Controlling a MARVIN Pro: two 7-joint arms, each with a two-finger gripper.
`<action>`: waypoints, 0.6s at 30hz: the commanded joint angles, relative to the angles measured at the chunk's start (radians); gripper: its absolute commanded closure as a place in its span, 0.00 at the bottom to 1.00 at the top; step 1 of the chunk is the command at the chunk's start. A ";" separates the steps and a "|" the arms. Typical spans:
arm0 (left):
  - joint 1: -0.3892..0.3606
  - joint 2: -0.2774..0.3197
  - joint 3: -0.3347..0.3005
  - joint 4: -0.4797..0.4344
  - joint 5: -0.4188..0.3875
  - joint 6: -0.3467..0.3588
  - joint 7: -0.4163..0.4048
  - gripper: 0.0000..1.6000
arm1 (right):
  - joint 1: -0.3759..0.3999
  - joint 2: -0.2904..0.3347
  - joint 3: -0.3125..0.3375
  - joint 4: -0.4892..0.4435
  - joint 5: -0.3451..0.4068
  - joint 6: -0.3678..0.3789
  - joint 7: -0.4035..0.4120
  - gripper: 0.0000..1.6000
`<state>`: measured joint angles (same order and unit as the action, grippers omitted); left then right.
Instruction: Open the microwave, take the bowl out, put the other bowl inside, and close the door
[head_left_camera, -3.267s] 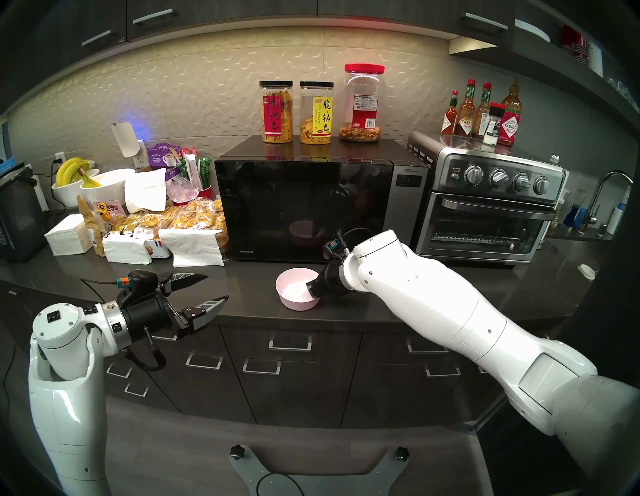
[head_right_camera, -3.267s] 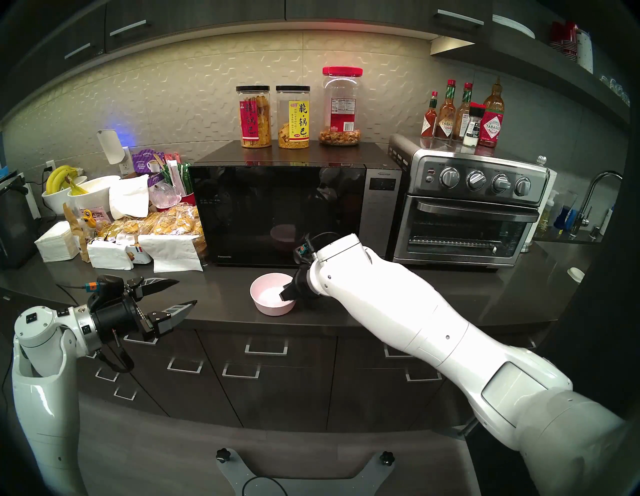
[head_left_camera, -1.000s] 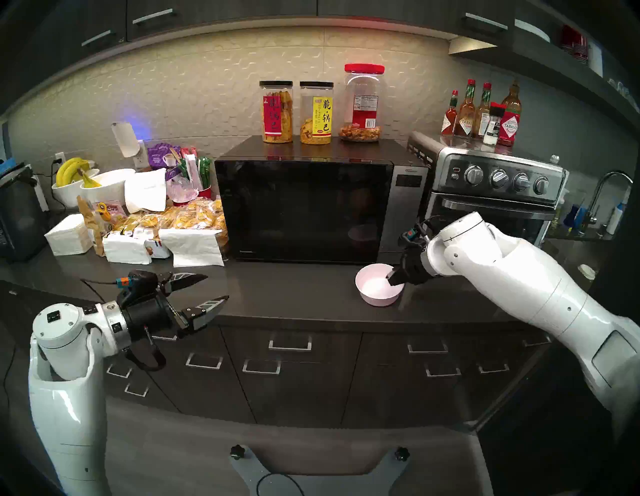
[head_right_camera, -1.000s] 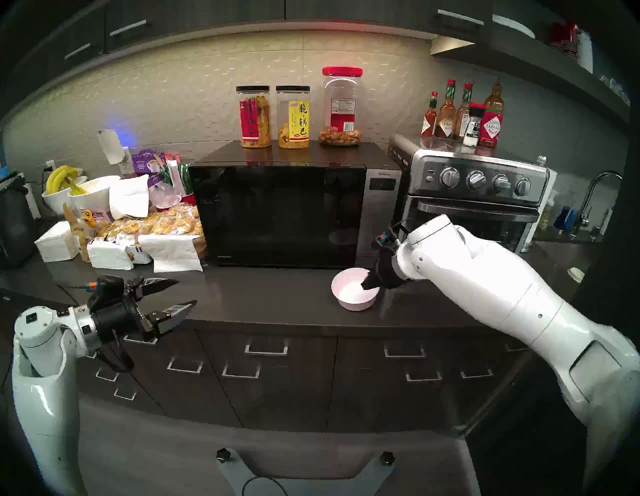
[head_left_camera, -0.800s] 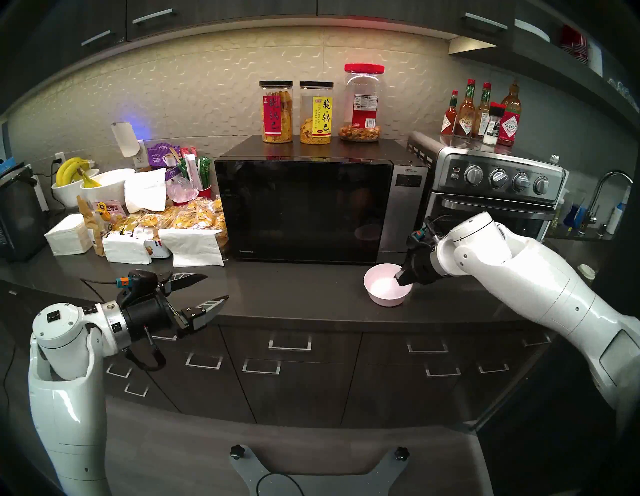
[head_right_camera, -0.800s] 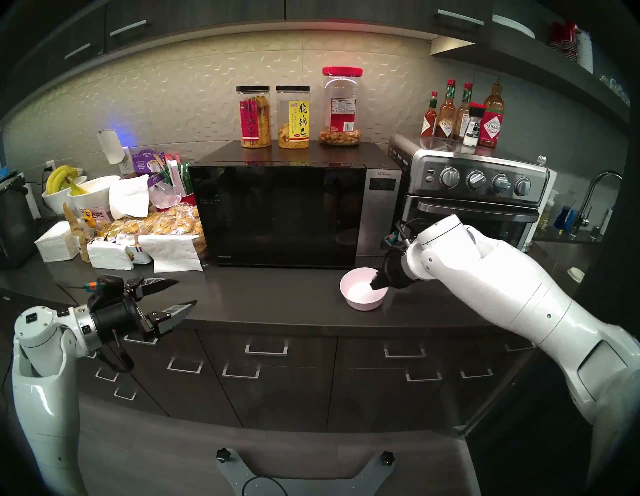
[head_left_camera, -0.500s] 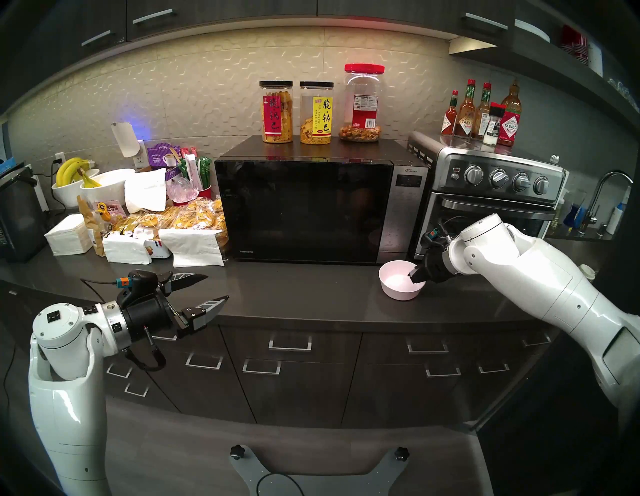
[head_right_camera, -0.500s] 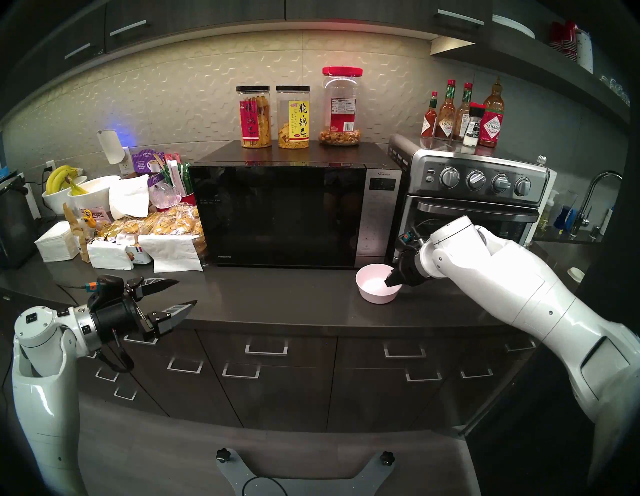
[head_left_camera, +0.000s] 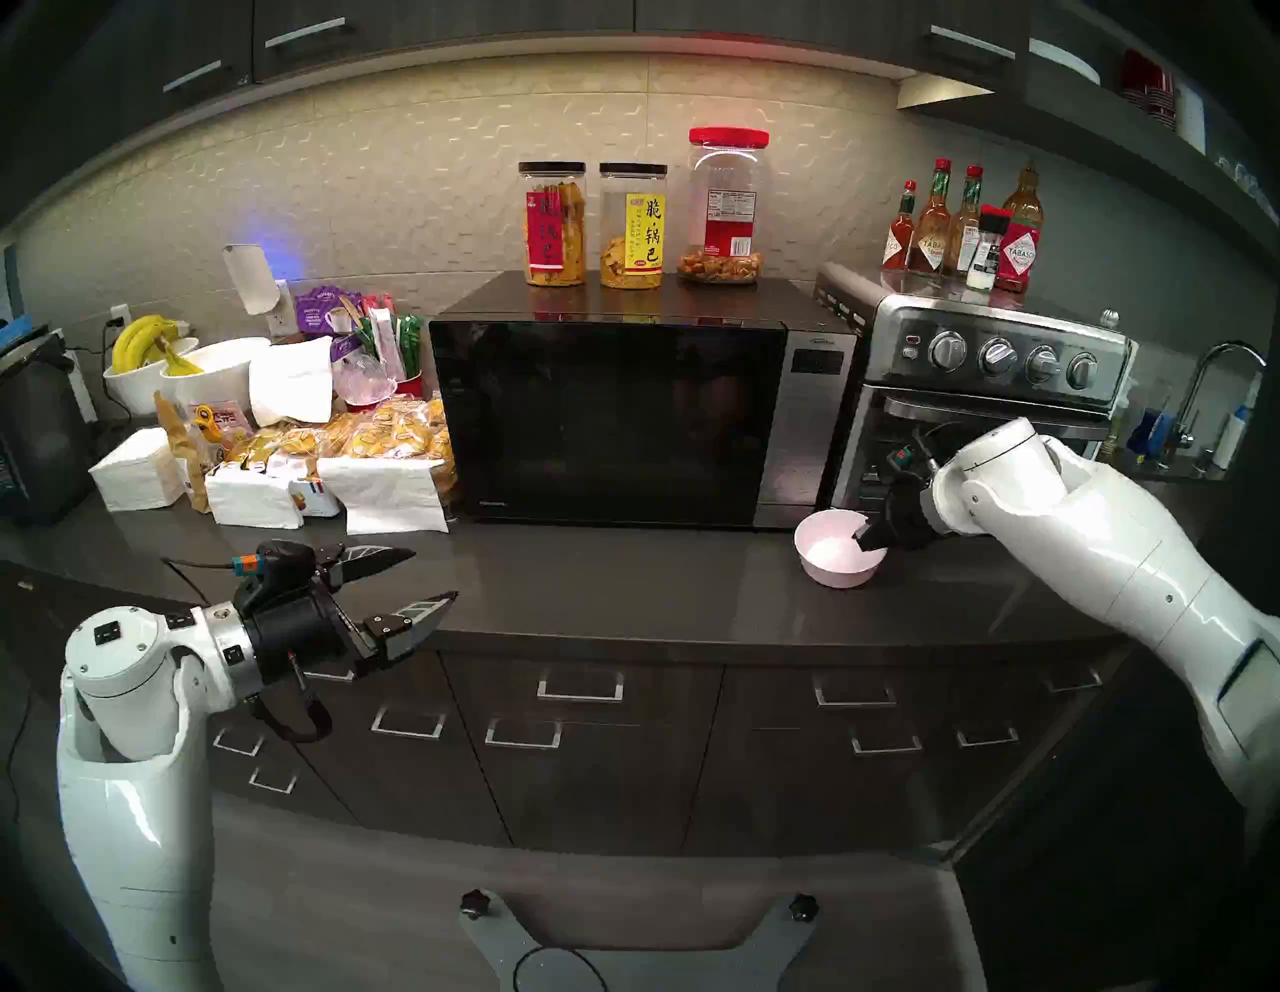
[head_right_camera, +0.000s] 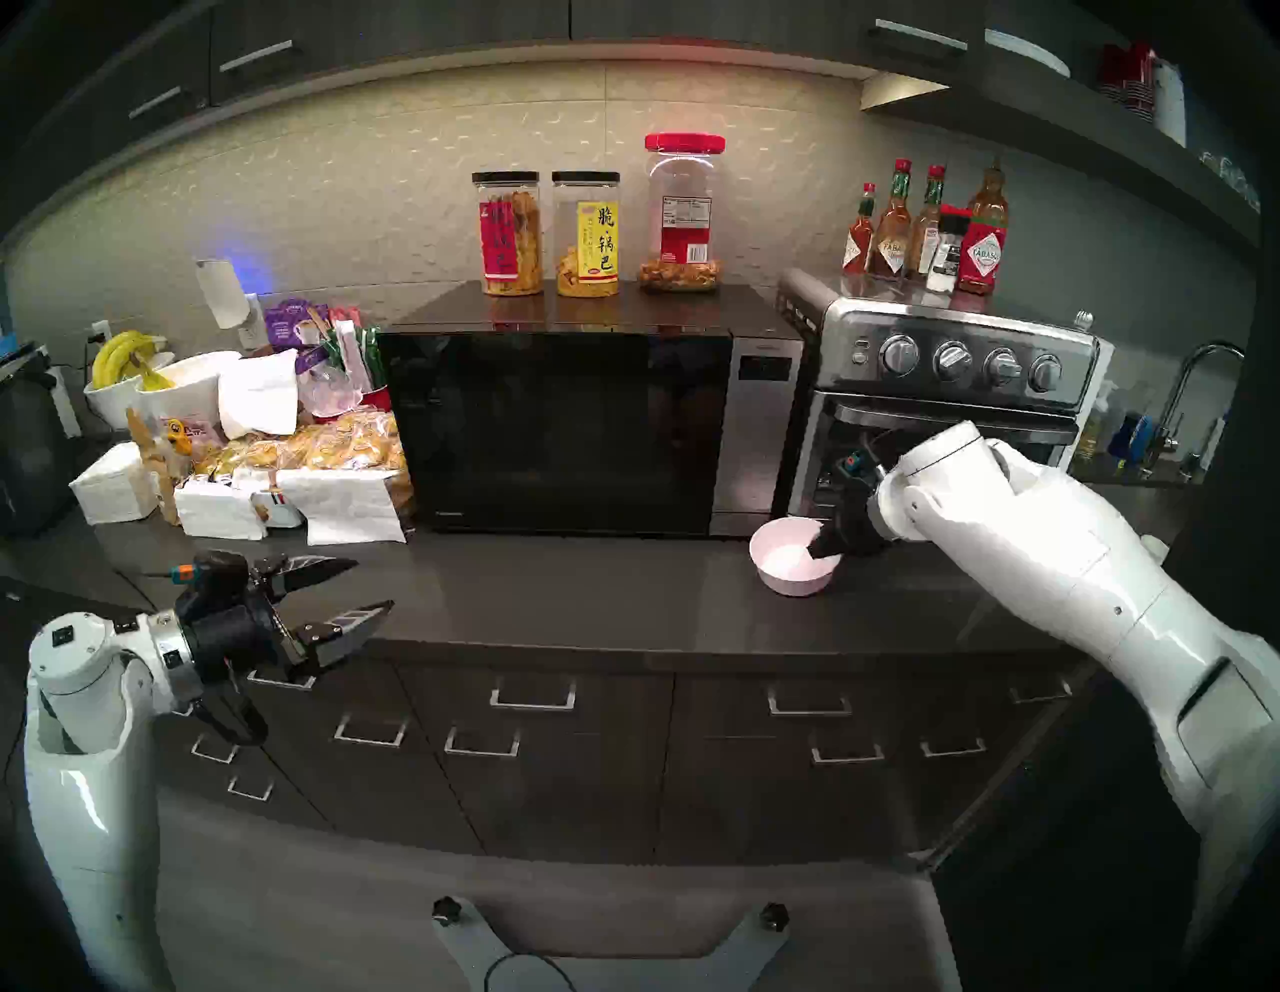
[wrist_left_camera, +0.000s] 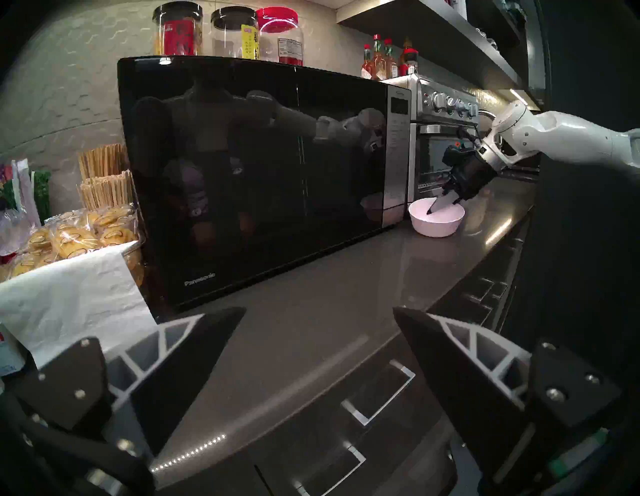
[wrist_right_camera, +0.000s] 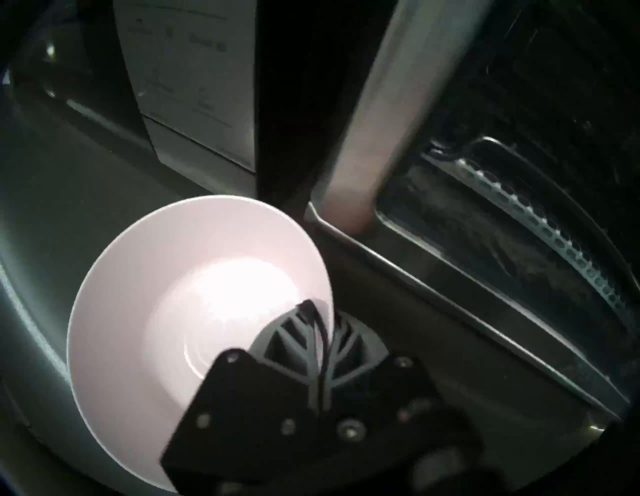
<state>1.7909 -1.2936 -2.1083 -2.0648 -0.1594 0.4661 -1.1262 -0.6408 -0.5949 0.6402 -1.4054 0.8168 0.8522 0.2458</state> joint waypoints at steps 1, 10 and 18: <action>0.000 0.000 0.000 -0.012 -0.003 0.002 -0.003 0.00 | 0.025 0.052 -0.001 -0.006 -0.028 -0.024 0.039 1.00; 0.000 0.000 0.000 -0.012 -0.003 0.002 -0.003 0.00 | 0.015 0.073 0.000 0.002 -0.045 -0.040 0.073 1.00; 0.000 0.000 0.000 -0.012 -0.003 0.002 -0.003 0.00 | 0.019 0.071 -0.004 0.040 -0.064 -0.041 0.105 1.00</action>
<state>1.7909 -1.2936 -2.1083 -2.0648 -0.1594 0.4661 -1.1262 -0.6403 -0.5343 0.6336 -1.3885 0.7610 0.8164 0.3376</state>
